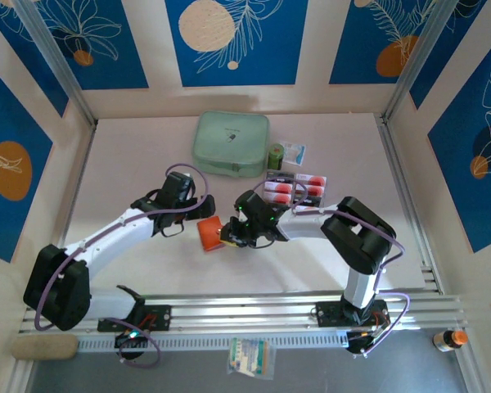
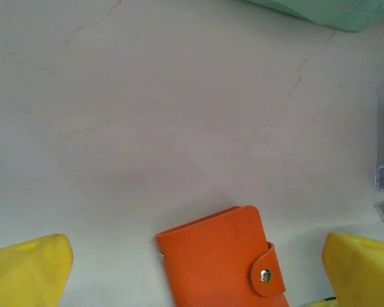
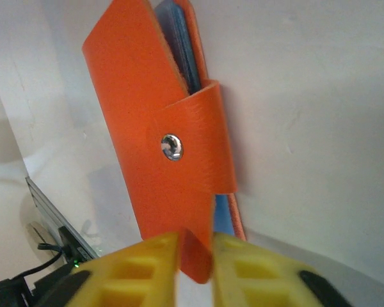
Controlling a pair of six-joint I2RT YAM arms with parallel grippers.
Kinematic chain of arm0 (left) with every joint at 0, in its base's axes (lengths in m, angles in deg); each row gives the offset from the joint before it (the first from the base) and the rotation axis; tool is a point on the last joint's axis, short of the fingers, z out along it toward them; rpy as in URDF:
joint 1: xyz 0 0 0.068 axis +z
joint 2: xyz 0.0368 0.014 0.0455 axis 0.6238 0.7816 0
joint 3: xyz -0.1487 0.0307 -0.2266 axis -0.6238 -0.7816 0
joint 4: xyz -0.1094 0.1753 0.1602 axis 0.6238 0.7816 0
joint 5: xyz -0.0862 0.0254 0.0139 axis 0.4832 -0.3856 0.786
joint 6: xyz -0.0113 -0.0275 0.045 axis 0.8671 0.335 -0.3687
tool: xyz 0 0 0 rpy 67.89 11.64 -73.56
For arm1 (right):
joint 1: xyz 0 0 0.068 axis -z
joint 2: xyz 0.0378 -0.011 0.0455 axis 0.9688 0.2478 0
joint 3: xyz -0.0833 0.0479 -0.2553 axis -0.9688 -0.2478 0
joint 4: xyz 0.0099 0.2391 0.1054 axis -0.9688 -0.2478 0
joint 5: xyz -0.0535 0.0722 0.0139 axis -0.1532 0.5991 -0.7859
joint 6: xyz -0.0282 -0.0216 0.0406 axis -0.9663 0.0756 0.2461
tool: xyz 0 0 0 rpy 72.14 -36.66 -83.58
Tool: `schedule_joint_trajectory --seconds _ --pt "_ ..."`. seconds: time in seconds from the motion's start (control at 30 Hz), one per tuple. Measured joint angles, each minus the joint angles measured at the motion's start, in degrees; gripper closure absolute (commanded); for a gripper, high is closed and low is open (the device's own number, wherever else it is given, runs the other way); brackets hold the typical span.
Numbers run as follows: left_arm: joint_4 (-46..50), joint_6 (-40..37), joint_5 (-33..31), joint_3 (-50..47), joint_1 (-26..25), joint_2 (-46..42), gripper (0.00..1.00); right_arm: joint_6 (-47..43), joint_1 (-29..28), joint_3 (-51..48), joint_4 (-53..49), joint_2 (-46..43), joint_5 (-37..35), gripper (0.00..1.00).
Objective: Put the credit cards into the card holder
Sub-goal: Pick up the card holder from the center of the table.
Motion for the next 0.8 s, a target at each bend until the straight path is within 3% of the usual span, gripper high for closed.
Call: schedule_joint_trajectory --seconds 0.07,0.3,0.57,0.8 --pt "-0.09 0.04 0.02 0.00 0.00 0.00 0.00 0.42 0.31 0.00 0.57 0.26 0.46 1.00" --pt "-0.39 1.97 1.77 0.00 0.85 -0.09 0.00 0.90 2.23 -1.16 2.47 -1.60 2.69 1.00" --pt "-3.98 8.57 10.58 0.55 6.56 -2.14 0.00 -0.72 5.77 -2.19 0.59 -17.57 4.50 1.00" --pt "-16.11 19.43 19.85 0.37 7.34 -2.84 0.00 -0.96 10.62 -2.14 0.57 -26.03 6.54 1.00"
